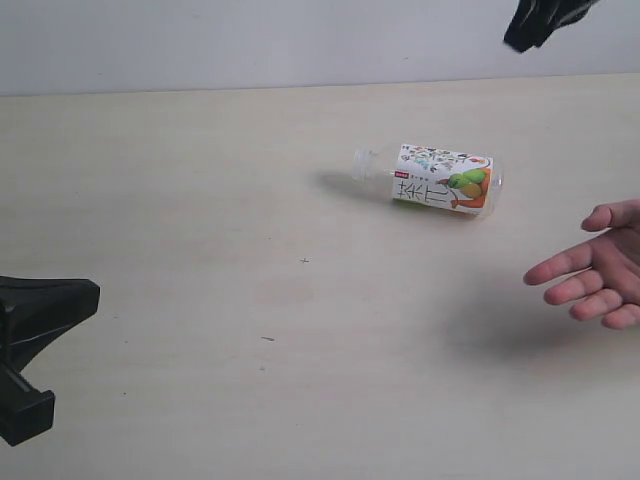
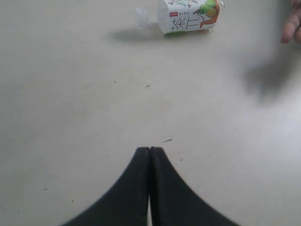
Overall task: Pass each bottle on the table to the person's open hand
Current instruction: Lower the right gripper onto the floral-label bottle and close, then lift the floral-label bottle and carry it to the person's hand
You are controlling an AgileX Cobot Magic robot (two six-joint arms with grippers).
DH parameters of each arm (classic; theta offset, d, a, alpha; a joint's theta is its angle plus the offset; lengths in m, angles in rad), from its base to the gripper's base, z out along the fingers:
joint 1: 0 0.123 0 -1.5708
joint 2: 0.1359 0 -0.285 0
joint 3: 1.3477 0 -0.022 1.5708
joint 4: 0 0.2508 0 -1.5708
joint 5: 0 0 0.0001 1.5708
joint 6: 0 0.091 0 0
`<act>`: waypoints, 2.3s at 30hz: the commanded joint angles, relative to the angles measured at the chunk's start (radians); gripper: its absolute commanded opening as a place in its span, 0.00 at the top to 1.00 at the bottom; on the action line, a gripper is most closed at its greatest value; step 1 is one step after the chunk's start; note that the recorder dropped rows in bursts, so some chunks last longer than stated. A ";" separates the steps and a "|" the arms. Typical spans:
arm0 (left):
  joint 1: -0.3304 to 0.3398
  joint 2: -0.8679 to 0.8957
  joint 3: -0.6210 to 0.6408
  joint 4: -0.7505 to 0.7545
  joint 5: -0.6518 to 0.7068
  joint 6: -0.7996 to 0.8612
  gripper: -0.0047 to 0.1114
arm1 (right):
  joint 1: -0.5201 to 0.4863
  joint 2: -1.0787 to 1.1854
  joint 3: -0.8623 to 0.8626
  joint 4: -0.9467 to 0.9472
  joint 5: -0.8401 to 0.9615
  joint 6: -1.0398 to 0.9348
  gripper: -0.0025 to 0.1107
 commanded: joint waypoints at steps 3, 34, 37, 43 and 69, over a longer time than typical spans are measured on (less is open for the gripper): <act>0.003 -0.003 0.001 0.003 0.000 0.002 0.96 | 0.004 0.125 -0.007 0.096 -0.028 -0.139 0.91; 0.003 -0.003 0.001 0.003 0.000 0.002 0.96 | 0.004 0.394 -0.007 0.070 -0.269 -0.237 0.06; 0.003 -0.003 0.001 0.003 0.000 0.002 0.96 | 0.004 0.400 -0.007 0.070 -0.267 -0.237 0.06; 0.003 -0.003 0.001 0.003 0.000 0.002 0.96 | 0.004 0.426 -0.007 0.072 -0.239 -0.237 0.06; 0.003 -0.003 0.001 0.003 0.000 0.002 0.96 | 0.004 0.201 -0.062 0.039 0.033 0.148 0.98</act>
